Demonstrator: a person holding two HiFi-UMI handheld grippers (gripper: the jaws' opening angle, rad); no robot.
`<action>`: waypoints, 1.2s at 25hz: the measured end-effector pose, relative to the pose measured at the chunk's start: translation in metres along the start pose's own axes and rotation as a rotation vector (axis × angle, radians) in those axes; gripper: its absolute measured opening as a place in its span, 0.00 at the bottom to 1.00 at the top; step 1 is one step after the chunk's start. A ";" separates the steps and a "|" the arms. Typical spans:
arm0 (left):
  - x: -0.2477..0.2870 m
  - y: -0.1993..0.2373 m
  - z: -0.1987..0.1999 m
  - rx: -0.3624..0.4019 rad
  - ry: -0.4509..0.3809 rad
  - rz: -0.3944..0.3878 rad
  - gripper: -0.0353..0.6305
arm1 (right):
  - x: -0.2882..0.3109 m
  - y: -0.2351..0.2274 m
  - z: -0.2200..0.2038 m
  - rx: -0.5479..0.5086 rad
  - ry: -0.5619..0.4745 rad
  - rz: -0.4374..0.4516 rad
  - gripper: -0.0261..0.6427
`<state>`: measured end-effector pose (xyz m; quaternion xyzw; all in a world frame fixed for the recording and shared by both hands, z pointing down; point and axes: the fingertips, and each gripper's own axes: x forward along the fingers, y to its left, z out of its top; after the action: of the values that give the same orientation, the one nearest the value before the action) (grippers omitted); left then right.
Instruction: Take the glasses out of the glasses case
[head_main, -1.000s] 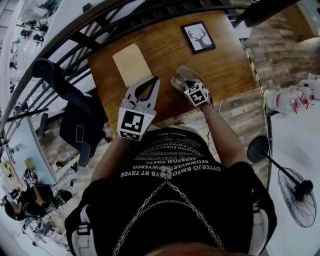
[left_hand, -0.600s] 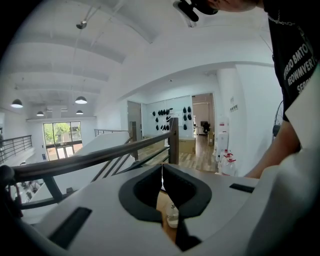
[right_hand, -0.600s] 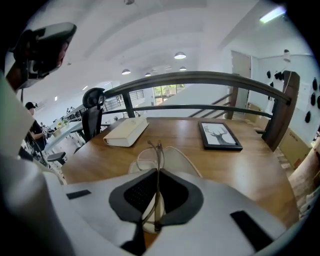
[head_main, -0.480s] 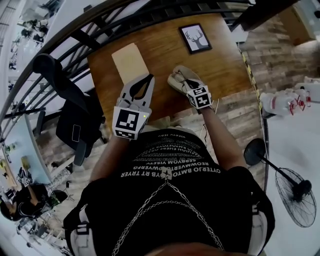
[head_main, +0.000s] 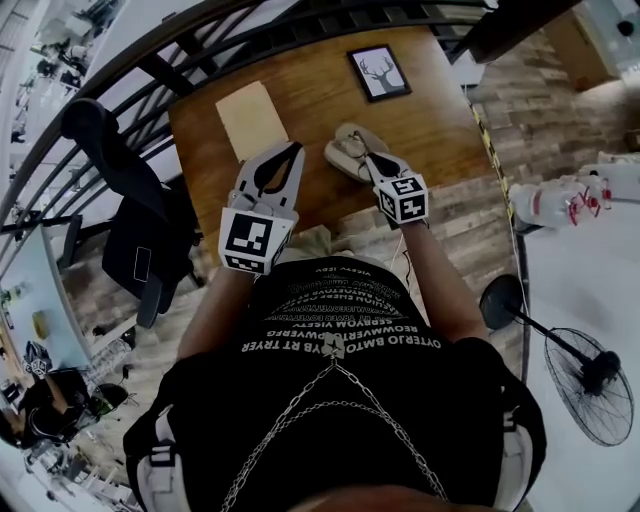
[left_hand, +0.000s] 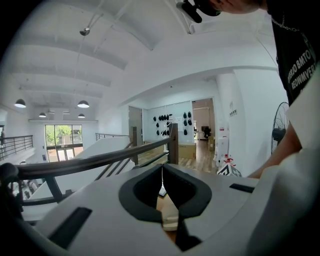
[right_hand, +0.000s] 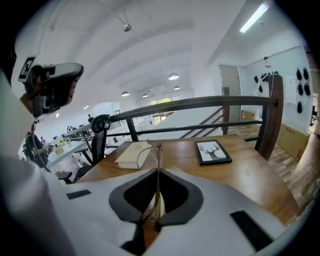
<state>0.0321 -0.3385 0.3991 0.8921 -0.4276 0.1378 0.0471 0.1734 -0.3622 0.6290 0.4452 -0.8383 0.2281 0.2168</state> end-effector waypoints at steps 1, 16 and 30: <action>-0.003 -0.001 0.000 0.000 -0.002 0.002 0.10 | -0.006 0.002 0.004 0.002 -0.015 -0.002 0.08; -0.031 -0.034 0.002 0.003 -0.029 -0.019 0.10 | -0.105 0.050 0.059 -0.031 -0.227 0.017 0.08; -0.054 -0.059 -0.004 0.024 -0.025 -0.059 0.10 | -0.184 0.085 0.101 -0.070 -0.418 -0.002 0.08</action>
<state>0.0448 -0.2604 0.3897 0.9065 -0.4001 0.1302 0.0350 0.1789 -0.2590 0.4278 0.4760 -0.8719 0.1014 0.0536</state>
